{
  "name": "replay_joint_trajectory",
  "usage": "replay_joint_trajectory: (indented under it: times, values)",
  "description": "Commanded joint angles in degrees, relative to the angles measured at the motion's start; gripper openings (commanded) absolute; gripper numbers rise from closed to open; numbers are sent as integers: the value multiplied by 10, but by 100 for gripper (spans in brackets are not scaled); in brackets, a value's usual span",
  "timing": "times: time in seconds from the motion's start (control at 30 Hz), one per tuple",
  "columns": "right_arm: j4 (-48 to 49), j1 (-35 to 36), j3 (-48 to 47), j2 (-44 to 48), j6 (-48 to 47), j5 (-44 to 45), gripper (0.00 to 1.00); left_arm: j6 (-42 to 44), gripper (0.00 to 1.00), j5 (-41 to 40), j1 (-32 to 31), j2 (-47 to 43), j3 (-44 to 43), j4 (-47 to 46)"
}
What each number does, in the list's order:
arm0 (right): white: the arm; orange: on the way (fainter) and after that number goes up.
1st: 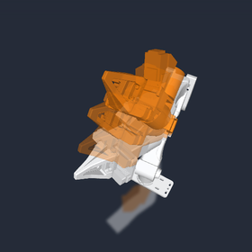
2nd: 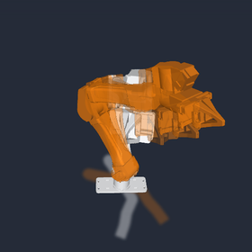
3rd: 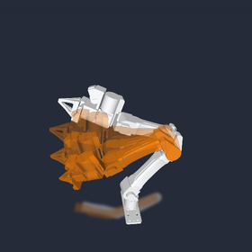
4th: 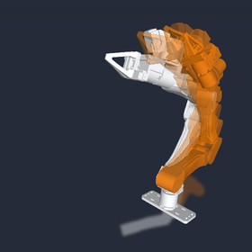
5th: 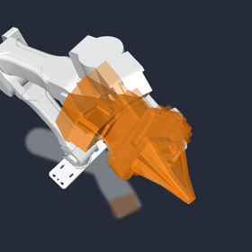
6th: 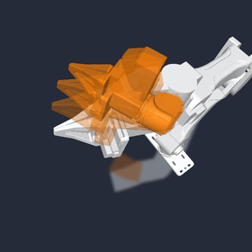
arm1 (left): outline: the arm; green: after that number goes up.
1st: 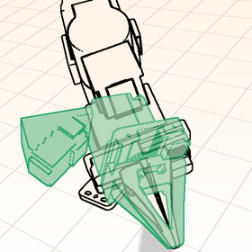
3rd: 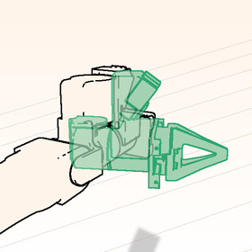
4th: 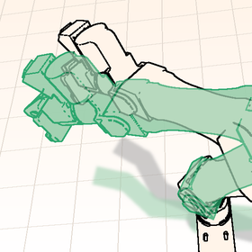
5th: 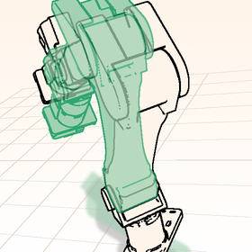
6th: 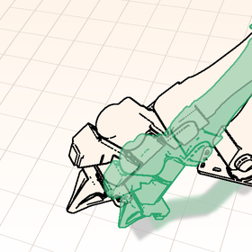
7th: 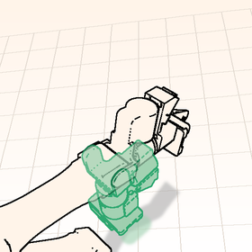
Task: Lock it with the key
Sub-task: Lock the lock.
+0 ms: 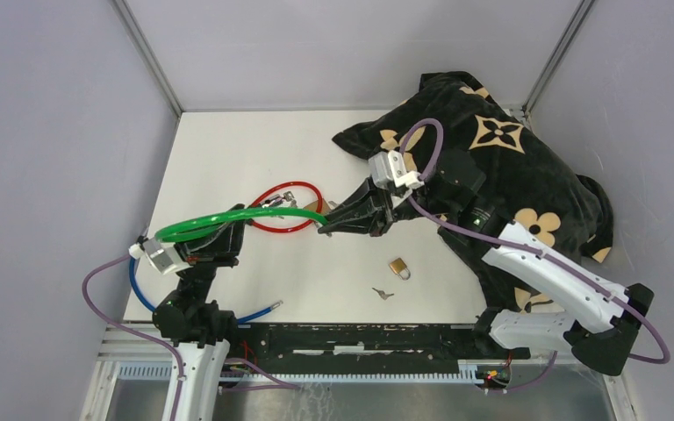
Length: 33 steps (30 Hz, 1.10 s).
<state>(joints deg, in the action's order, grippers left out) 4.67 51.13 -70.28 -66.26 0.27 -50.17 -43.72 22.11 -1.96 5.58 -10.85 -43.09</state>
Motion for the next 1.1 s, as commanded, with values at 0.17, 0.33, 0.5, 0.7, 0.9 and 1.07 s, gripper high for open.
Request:
replay_joint_trajectory:
  times: [0.17, 0.33, 0.5, 0.7, 0.9, 1.07]
  values:
    - [294, 24, -44, -110, 145, 157, 0, -32, 2, -15, 5, 2, -12, -25]
    - [379, 41, -68, -184, 168, 196, 0, -34, 2, -17, 7, 1, -14, -25]
    - [405, 43, -113, -239, 203, 189, 0, -31, 2, -20, 9, 0, -11, -25]
    - [391, 43, -116, -250, 191, 202, 0, -20, 2, -23, 9, -2, -10, -30]
    - [378, 43, -104, -253, 173, 216, 0, -16, 2, -22, 10, -2, -8, -39]
    - [364, 43, -100, -259, 159, 220, 0, -10, 2, -20, 10, -2, -9, -44]
